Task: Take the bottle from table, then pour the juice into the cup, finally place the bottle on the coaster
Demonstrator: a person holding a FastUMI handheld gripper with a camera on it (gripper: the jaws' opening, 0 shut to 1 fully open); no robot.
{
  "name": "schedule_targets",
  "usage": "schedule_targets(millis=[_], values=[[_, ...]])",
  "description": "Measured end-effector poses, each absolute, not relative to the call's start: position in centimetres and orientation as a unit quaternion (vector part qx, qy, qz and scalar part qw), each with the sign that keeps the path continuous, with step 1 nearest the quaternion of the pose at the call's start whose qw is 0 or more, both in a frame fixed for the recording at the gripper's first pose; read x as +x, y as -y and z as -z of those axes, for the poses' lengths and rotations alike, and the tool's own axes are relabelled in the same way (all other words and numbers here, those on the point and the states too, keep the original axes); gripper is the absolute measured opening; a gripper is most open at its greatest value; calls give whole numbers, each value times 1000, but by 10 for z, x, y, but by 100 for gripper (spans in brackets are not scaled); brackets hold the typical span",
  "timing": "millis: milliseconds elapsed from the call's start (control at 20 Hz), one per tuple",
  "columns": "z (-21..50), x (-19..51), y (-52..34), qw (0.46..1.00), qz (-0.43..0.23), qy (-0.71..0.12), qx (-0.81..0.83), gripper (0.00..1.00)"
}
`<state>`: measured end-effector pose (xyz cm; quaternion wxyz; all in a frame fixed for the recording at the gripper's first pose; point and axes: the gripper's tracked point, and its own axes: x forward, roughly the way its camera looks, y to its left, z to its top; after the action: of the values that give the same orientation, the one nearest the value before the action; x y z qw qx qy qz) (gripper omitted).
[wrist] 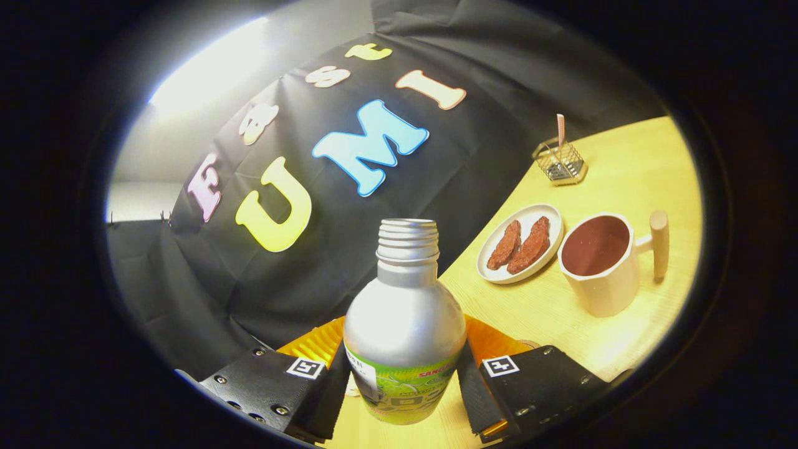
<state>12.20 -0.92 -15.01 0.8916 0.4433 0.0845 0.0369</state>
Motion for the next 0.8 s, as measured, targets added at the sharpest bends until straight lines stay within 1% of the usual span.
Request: schedule_targets(millis=[200,400,800], values=[[146,128,22,847,-51,-61,526,77],[156,135,33,802,-40,-55,593,77],[155,133,48,732,-34,-35,680,77]])
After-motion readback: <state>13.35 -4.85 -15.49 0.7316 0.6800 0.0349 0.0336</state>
